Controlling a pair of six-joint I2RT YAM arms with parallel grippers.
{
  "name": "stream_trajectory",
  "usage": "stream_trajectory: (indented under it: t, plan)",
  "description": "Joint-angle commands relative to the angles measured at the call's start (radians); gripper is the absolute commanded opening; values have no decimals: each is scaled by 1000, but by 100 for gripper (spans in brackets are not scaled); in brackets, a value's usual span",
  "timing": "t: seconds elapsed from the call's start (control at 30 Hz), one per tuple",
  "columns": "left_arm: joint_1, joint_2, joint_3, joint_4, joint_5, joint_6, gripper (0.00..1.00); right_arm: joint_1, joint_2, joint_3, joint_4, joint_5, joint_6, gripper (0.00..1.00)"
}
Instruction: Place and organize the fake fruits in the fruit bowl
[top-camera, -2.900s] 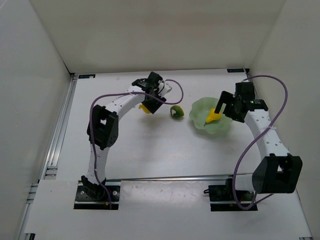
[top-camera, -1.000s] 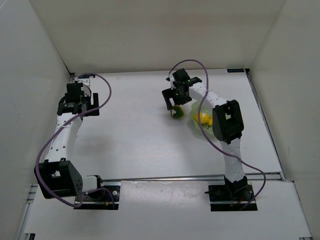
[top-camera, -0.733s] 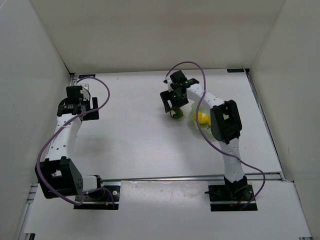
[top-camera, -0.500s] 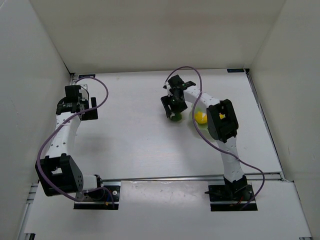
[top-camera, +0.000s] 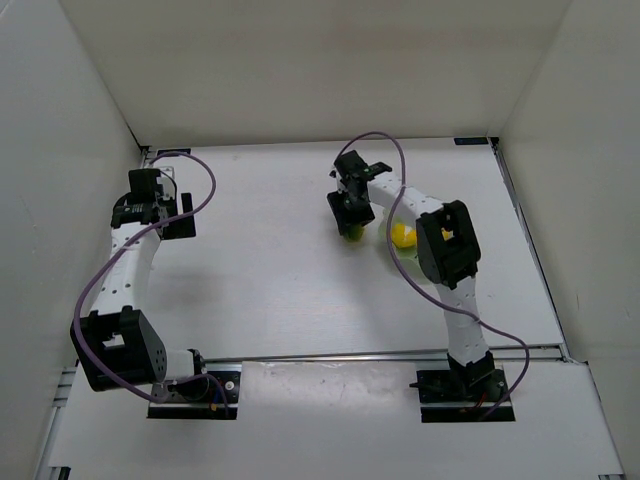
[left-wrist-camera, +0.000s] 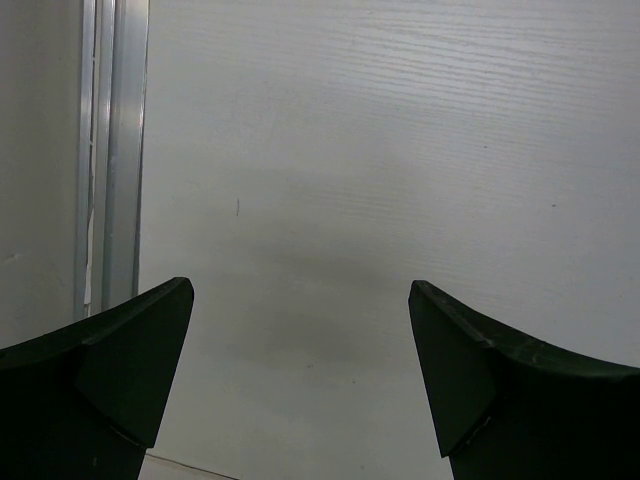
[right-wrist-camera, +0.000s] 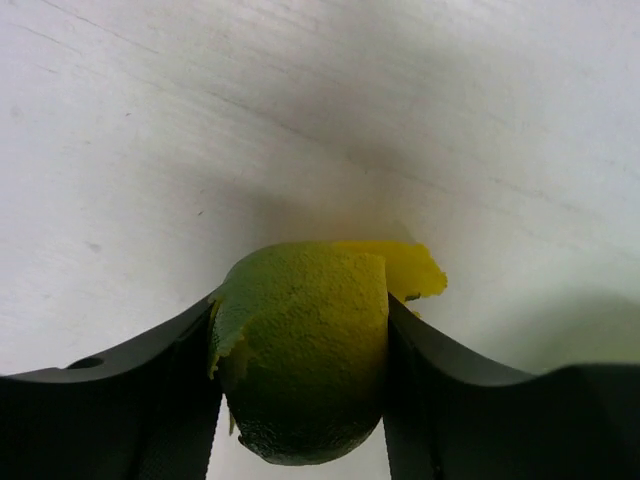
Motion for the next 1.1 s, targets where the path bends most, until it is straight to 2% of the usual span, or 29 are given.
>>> stream_trajectory:
  t: [0.0, 0.07, 0.1, 0.2, 0.4, 0.47, 0.5, 0.53, 0.57, 0.6, 0.73, 0.83, 1.0, 1.07]
  plan:
    - [6, -31, 37, -2, 18, -8, 100, 4, -196, -5, 35, -14, 75, 20]
    - [6, -40, 28, -11, 27, -8, 100, -27, -320, -84, 110, 6, 125, 18]
    - [6, -40, 28, -11, 27, -8, 100, -62, -358, -120, 132, 68, 159, 18]
    - [17, -58, 19, -11, 27, -8, 100, -152, -487, -244, 160, 116, 277, 12]
    - [26, -78, -3, -11, 36, -8, 100, -269, -570, -451, 160, 199, 405, 5]
    - [26, -87, -3, -11, 36, -8, 100, -304, -580, -486, 160, 199, 429, 16]
    - [26, -87, -3, -11, 45, 1, 100, -304, -568, -487, 160, 190, 429, 27]
    - [26, -87, -3, -11, 45, 1, 100, -320, -567, -496, 160, 190, 429, 73]
    - [26, -87, -3, -11, 45, 1, 100, -320, -554, -482, 143, 222, 429, 90]
    - [26, -97, -3, -11, 56, 1, 100, -320, -544, -465, 107, 247, 429, 100]
    - [26, -118, -3, -31, 56, 12, 100, -320, -599, -399, 60, 313, 377, 100]
    - [26, -152, -27, -40, 29, 21, 100, -320, -732, -387, 51, 346, 336, 100]
    - [35, -215, -73, -40, -7, 30, 100, -382, -940, -522, 42, 400, 399, 100]
    - [35, -236, -88, -40, -16, 19, 100, -412, -1069, -640, 42, 429, 467, 100]
